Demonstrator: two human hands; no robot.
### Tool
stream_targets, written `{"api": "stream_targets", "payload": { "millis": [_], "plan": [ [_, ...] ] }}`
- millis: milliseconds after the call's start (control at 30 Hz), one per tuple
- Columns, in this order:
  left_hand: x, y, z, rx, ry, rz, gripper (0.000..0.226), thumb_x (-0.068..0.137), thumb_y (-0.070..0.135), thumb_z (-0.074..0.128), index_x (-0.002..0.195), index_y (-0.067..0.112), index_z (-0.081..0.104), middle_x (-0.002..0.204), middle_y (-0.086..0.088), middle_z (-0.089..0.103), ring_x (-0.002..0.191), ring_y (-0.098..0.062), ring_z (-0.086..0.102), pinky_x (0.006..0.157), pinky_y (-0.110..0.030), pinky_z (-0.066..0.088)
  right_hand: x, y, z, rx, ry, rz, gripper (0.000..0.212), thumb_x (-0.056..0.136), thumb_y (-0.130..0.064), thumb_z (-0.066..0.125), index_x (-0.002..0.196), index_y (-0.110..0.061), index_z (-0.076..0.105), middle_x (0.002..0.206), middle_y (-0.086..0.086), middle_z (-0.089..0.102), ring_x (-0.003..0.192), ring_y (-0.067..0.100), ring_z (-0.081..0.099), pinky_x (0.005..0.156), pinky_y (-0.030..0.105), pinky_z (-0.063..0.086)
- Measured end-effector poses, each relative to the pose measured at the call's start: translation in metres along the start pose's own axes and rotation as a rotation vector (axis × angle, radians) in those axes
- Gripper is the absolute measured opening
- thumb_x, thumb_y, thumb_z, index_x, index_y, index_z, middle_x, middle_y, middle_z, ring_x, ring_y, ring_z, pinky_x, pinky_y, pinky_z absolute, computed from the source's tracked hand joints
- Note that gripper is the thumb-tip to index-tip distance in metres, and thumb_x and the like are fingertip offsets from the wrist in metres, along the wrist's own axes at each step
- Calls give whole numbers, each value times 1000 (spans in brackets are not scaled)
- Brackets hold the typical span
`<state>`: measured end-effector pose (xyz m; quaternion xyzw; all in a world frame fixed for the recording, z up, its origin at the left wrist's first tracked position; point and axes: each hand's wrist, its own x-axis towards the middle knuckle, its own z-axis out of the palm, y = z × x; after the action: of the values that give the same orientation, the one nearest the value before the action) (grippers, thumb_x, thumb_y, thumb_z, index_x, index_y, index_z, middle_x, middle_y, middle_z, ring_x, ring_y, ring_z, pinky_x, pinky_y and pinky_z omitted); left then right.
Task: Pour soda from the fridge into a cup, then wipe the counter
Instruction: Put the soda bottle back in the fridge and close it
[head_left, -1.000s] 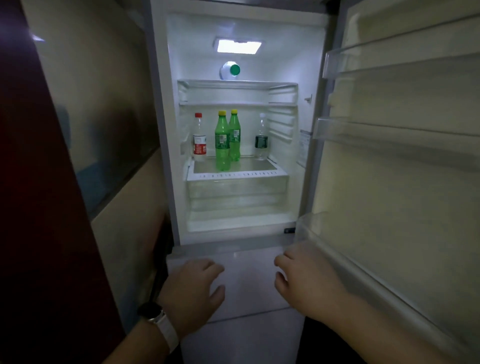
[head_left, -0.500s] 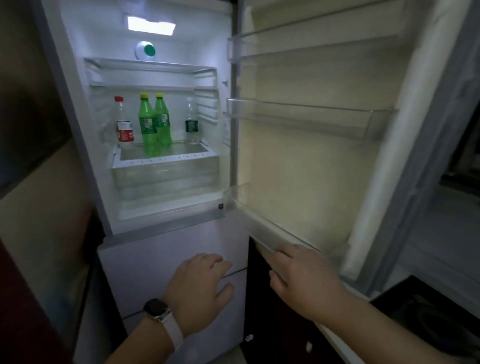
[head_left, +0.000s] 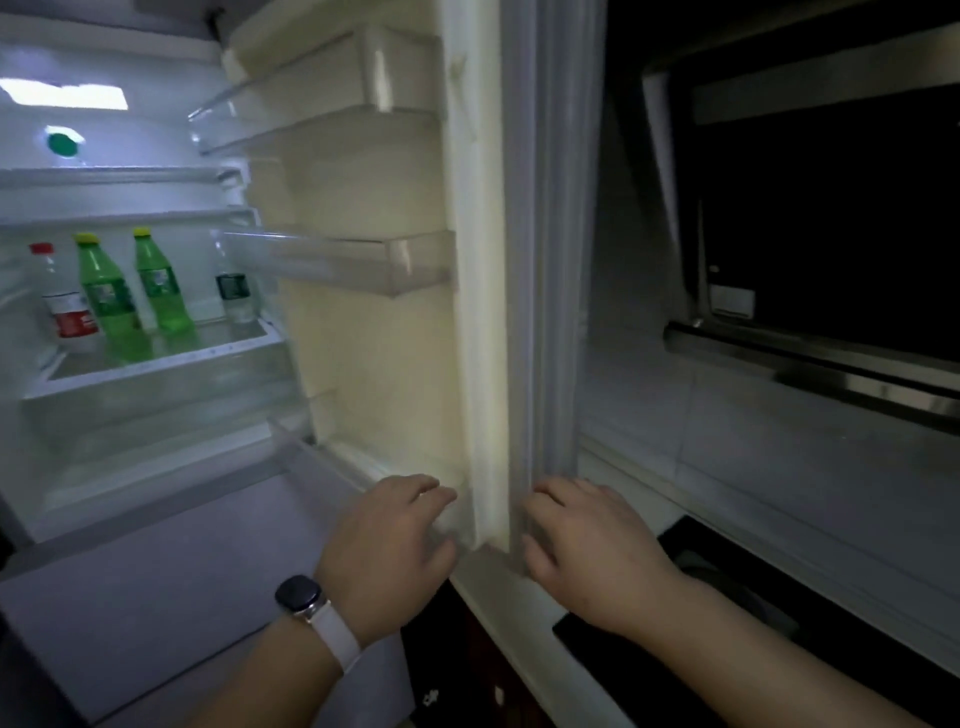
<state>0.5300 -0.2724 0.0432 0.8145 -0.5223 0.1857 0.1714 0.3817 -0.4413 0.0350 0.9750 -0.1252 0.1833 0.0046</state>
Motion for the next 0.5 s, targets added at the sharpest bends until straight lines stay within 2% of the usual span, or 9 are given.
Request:
{"api": "stream_targets", "payload": {
  "millis": [100,167,267,367,433,500],
  "plan": [
    [16,29,7,-12,56,-43,43,78,45,49,104,21,73,105,4,71,97,-17,65,82,-27,52,-4,38,-1,54,32,28,33,95,-41,40,115,-22,59,116,-4,54,106,18,50,90,32,42],
    [22,42,14,-10,66,-83,47,79,46,47,108,19,73,109,2,70,101,-18,65,85,-28,51,-3,59,1,123,52,67,36,96,-40,42,123,-22,55,122,-4,50,110,17,49,91,31,42],
    [26,57,21,-64,77,-175,57,79,53,41,119,22,67,121,5,64,113,-16,58,92,-25,44,6,79,6,313,62,139,49,95,-39,47,141,-23,40,139,-4,39,120,17,46,95,32,44],
    [25,65,26,-114,43,-253,58,83,53,46,134,26,54,139,9,50,128,-11,46,99,-23,37,15,85,12,491,27,151,65,96,-39,49,152,-27,19,158,-5,18,139,15,30,111,34,35],
    [26,65,29,-132,39,-276,61,83,51,50,139,26,48,145,9,44,133,-11,41,102,-19,30,20,82,16,567,-4,135,71,96,-39,50,154,-26,11,161,-8,13,142,13,26,114,29,28],
    [27,64,33,-136,58,-283,67,80,53,48,142,25,45,148,7,41,136,-11,39,104,-17,27,22,79,20,623,3,136,73,96,-37,52,155,-25,10,160,-10,15,141,11,29,110,24,27]
  ]
}}
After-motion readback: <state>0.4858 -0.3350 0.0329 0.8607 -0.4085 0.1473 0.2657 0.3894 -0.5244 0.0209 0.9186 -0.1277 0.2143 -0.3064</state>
